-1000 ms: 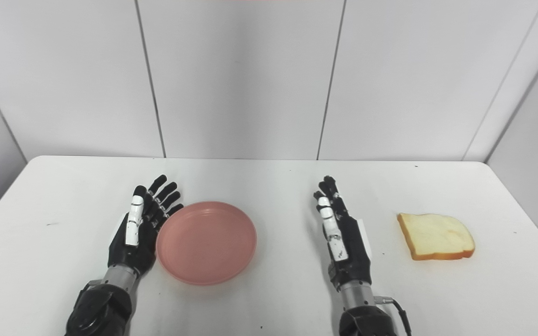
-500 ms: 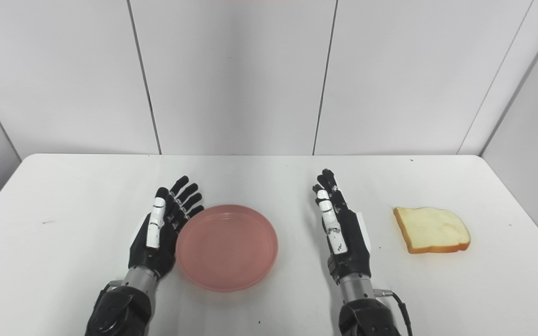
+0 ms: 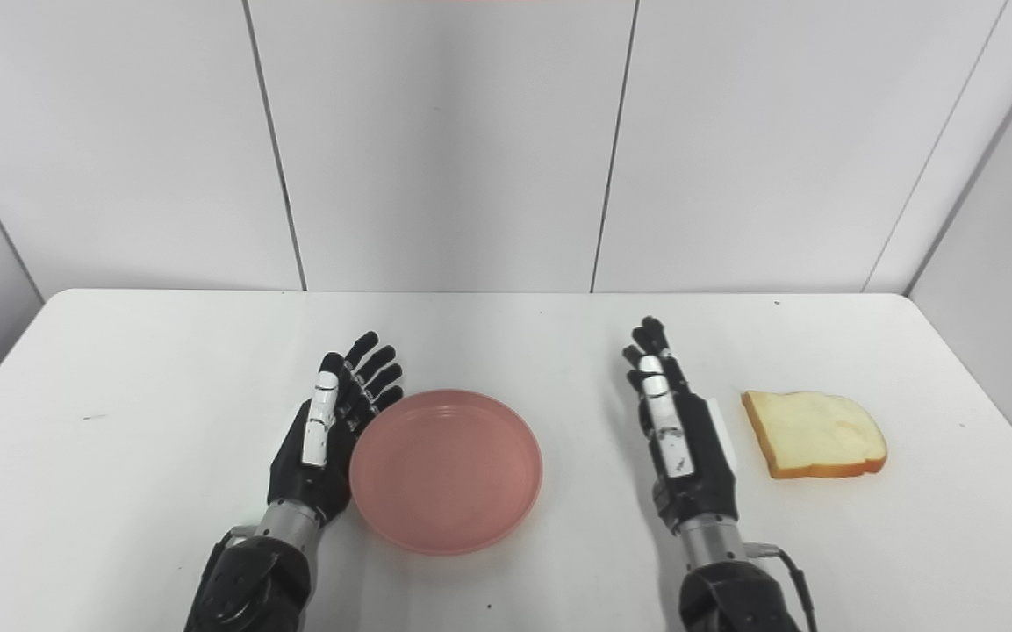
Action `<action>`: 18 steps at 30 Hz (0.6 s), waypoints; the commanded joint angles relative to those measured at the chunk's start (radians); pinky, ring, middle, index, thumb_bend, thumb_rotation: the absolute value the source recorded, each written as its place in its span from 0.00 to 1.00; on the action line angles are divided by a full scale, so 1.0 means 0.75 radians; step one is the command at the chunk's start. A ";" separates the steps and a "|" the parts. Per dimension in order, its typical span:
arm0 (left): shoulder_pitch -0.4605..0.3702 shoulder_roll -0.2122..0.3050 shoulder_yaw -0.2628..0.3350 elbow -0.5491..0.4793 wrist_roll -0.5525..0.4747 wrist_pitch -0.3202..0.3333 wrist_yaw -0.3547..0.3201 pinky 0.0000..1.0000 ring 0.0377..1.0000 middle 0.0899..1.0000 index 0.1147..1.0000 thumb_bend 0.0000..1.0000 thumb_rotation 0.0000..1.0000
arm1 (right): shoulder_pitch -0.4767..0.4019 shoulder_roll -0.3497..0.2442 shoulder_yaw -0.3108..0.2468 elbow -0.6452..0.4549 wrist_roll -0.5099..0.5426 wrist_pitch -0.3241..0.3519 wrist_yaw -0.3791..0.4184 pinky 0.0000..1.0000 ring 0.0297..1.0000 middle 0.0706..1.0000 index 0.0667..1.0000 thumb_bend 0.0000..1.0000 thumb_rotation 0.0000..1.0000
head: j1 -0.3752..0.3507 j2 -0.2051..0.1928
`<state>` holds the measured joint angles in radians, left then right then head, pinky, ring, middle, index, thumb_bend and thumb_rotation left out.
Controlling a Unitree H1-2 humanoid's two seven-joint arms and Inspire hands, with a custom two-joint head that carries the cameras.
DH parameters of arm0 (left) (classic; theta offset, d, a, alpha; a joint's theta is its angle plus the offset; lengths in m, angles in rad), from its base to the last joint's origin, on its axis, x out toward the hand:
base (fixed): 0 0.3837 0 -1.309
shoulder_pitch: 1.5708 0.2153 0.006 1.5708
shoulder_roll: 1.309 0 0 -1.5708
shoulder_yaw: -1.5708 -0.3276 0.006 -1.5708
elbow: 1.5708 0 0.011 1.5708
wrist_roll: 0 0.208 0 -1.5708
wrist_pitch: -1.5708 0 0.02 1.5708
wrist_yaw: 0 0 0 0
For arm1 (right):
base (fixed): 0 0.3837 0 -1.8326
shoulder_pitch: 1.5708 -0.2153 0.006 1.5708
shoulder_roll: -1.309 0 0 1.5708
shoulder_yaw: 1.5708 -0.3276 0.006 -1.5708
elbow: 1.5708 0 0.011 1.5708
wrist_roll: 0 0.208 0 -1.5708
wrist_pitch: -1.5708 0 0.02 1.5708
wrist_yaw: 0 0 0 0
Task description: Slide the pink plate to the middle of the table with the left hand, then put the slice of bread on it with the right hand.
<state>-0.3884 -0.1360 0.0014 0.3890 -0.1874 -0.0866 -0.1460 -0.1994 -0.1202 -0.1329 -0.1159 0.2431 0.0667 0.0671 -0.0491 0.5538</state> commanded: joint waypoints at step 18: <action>-0.090 -0.013 0.011 0.123 0.017 -0.113 0.018 0.92 0.93 0.92 0.89 0.68 0.96 | -0.207 -0.703 -0.122 -0.032 -0.080 0.063 0.241 0.86 0.89 0.90 0.92 0.69 0.47 | -0.148 -0.055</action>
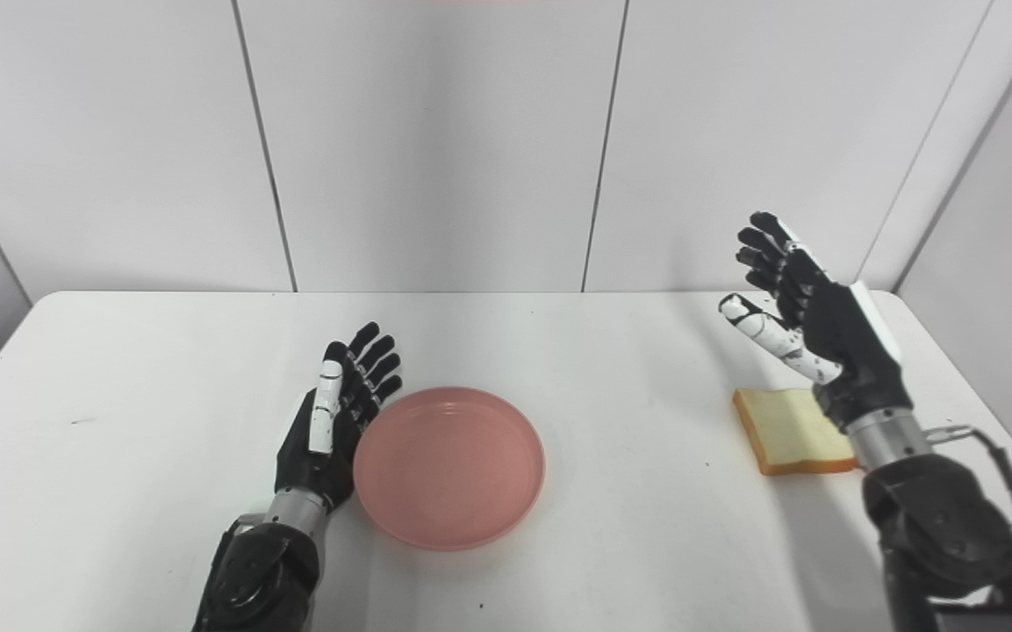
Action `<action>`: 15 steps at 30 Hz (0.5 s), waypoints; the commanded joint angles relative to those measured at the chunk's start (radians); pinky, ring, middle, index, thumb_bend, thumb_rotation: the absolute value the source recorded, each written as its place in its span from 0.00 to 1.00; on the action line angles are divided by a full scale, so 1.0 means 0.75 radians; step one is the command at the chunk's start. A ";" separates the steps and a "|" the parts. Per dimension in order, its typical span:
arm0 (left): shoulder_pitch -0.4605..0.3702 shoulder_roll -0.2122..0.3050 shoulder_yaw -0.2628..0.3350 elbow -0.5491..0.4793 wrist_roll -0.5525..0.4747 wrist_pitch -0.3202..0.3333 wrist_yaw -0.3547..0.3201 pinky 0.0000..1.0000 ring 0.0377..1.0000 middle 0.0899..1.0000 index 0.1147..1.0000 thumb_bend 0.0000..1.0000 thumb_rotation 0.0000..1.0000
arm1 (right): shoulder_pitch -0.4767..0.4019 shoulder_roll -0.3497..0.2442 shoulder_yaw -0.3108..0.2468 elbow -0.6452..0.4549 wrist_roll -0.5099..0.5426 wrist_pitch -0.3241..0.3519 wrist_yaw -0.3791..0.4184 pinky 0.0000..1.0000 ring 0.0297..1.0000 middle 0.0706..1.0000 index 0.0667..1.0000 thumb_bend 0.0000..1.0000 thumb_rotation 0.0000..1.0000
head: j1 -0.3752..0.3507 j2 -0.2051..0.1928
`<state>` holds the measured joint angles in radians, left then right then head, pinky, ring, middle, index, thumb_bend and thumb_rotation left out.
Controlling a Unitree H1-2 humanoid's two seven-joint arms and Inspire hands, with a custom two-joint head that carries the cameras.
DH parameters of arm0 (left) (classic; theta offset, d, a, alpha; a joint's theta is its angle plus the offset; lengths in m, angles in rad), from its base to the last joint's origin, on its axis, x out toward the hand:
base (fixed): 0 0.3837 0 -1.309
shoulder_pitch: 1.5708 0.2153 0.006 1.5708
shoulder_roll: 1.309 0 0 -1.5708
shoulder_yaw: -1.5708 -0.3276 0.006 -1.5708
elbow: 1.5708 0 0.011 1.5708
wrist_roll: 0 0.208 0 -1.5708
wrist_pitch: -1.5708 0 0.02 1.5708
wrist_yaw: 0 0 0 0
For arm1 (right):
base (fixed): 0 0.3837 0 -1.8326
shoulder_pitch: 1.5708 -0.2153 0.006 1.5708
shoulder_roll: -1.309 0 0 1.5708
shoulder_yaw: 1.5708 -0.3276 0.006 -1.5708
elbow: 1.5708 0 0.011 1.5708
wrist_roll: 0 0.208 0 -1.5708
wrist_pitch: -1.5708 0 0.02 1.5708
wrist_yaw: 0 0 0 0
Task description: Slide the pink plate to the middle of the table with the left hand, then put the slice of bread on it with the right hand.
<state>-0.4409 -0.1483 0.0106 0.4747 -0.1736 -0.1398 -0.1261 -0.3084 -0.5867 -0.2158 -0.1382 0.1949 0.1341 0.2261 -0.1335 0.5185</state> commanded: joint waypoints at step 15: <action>-0.014 0.050 0.025 0.007 -0.016 -0.044 -0.030 0.91 0.92 0.90 0.89 0.68 0.95 | -0.136 -0.385 0.068 0.182 -0.169 0.004 0.259 0.90 0.92 0.91 0.93 0.81 0.28 | -0.221 -0.038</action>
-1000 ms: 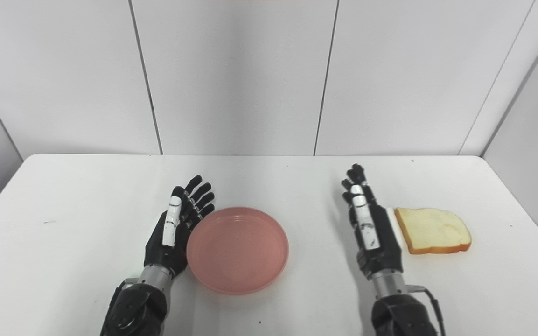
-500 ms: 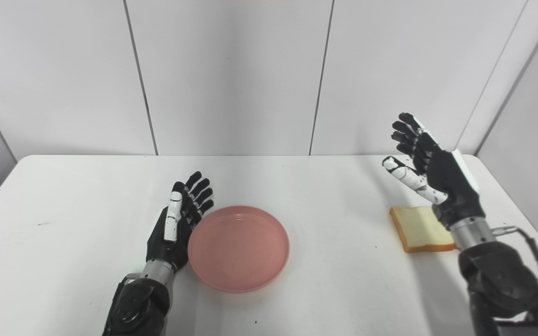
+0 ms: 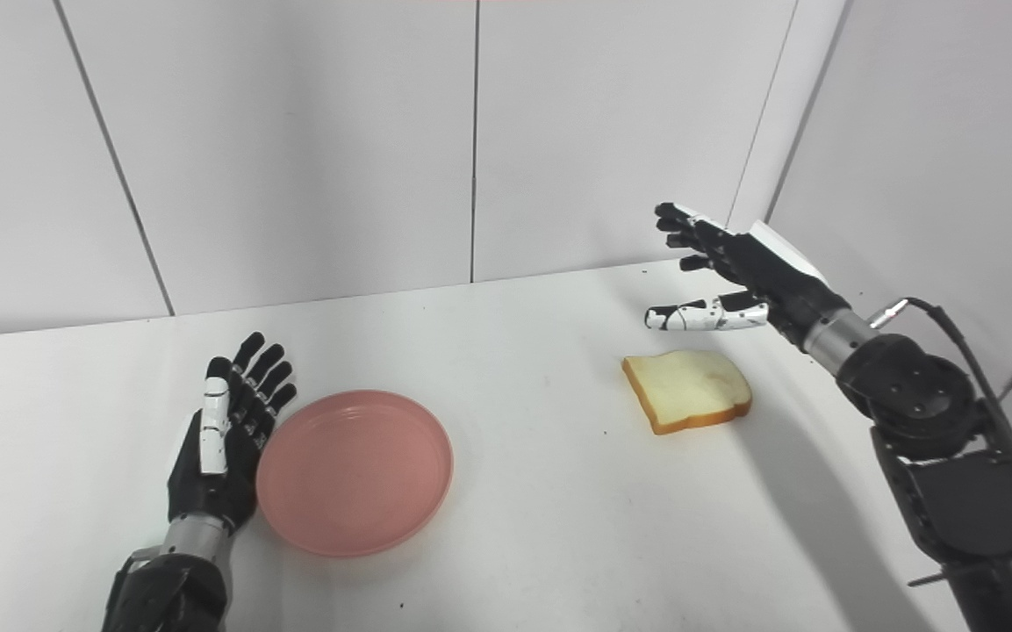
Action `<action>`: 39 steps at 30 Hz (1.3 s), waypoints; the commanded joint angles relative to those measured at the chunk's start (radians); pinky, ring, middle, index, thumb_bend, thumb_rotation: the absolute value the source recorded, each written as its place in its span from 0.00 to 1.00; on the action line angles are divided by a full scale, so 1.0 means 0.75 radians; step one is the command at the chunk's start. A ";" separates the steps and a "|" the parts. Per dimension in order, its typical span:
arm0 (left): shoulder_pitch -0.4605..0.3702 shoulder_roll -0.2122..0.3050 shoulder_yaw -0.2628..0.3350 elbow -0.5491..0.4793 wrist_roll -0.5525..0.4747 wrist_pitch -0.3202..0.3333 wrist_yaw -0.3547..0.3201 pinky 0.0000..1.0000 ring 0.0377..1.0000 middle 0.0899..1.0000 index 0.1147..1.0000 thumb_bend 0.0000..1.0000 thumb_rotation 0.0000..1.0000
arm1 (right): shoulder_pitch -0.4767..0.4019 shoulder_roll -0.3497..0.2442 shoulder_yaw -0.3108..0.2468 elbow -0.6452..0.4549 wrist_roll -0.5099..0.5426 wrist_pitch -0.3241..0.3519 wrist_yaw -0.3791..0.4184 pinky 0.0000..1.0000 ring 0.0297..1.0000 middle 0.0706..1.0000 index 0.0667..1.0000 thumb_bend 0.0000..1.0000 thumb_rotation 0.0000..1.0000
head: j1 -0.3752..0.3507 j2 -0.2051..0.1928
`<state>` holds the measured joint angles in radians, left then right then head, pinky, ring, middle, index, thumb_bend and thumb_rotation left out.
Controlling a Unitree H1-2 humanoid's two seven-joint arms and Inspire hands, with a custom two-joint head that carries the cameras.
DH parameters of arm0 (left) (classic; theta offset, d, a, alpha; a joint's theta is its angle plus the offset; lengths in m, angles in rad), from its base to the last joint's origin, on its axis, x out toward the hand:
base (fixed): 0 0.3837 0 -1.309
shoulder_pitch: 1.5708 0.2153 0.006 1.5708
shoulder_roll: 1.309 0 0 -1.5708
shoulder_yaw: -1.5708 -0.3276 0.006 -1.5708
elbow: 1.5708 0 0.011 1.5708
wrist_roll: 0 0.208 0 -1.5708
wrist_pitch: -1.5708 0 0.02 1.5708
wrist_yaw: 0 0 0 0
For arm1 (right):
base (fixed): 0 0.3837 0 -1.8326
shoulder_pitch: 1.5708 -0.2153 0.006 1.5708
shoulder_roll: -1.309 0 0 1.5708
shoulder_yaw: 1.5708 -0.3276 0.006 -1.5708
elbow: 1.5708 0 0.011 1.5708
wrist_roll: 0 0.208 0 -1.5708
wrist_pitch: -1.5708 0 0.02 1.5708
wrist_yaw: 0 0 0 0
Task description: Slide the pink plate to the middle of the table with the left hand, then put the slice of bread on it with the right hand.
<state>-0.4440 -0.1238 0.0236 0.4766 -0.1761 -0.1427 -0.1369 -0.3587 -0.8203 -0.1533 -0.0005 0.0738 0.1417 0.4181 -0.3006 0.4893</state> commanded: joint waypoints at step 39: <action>-0.002 0.065 0.027 0.011 -0.059 -0.060 -0.094 0.93 0.92 0.91 0.90 0.68 0.96 | -0.283 -0.249 0.443 0.136 -0.603 0.058 0.347 0.93 1.00 1.00 0.99 1.00 0.19 | -0.113 -0.019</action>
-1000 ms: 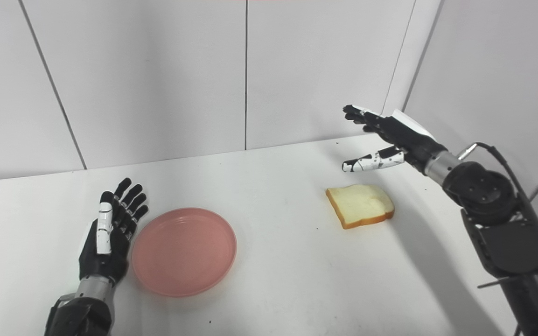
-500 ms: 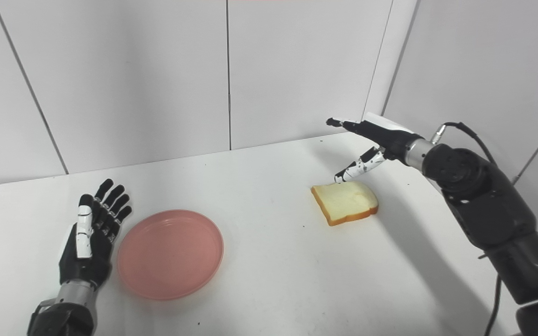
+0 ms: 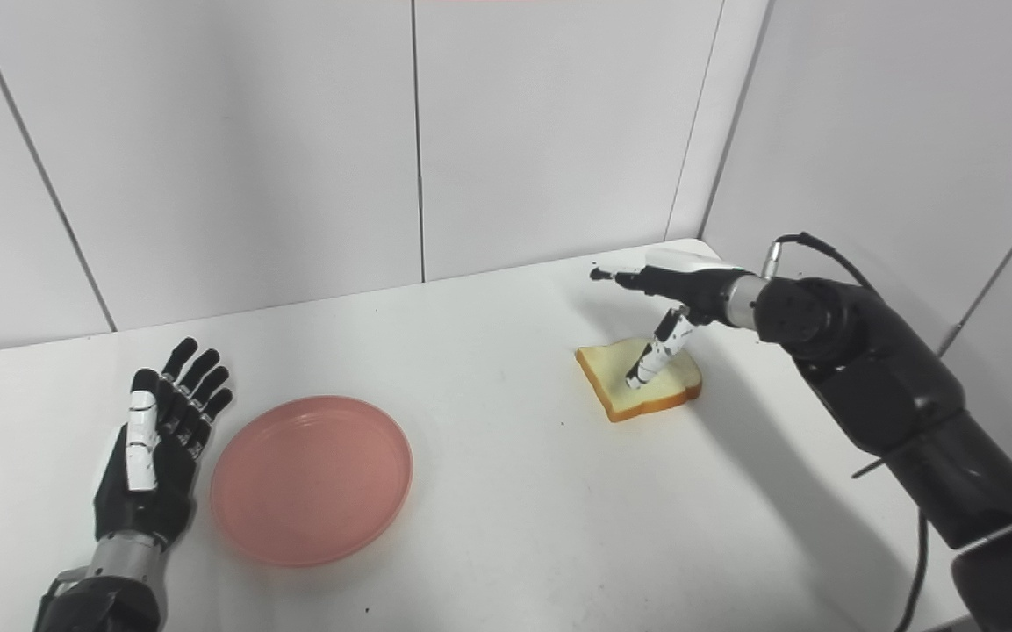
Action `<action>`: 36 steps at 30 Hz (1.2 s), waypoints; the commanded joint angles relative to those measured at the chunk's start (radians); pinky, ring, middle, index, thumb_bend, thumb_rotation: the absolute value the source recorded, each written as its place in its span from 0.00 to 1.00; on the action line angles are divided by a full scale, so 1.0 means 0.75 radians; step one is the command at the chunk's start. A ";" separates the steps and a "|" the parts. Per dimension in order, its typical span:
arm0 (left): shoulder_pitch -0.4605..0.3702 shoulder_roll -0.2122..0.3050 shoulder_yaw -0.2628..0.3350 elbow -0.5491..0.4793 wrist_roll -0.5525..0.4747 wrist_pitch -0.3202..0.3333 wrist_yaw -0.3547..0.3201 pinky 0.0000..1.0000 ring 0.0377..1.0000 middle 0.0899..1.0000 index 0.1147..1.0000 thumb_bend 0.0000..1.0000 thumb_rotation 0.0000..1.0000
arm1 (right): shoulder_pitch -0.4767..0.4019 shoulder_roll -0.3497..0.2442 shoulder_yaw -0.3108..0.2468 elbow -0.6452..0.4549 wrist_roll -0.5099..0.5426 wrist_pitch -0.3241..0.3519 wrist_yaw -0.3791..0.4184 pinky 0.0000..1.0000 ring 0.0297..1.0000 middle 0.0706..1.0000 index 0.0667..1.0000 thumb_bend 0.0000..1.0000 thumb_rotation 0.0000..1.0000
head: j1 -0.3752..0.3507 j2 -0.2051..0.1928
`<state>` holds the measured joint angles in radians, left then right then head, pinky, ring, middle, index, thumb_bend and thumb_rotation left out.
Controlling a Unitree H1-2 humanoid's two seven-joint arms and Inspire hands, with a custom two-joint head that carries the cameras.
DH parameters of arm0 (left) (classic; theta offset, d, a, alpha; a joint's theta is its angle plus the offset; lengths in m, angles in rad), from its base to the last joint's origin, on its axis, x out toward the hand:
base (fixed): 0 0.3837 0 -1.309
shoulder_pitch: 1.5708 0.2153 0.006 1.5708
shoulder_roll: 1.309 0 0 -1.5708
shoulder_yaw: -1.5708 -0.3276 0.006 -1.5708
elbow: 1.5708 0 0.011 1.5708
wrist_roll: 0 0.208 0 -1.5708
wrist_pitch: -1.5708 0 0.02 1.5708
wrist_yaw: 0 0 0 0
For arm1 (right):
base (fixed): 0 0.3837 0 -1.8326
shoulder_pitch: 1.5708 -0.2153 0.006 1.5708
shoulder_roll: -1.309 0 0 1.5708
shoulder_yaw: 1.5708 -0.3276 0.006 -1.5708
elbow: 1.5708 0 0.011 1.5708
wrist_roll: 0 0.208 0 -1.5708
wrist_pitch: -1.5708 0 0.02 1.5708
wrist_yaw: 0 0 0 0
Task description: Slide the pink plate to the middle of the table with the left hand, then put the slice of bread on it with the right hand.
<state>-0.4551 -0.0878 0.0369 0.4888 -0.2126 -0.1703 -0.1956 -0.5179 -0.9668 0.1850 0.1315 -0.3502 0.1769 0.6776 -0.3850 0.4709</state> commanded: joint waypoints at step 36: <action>0.025 0.013 -0.001 -0.038 -0.014 -0.016 -0.012 0.92 0.92 0.91 0.89 0.68 0.96 | -0.136 -0.030 0.139 0.121 -0.449 -0.258 -0.012 1.00 1.00 1.00 1.00 0.98 0.23 | 0.008 0.024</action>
<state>-0.4434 -0.0847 0.0343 0.4694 -0.2153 -0.1701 -0.1958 -0.5742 -0.9641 0.2951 0.2330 -0.6728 0.0162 0.6997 -0.3804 0.4878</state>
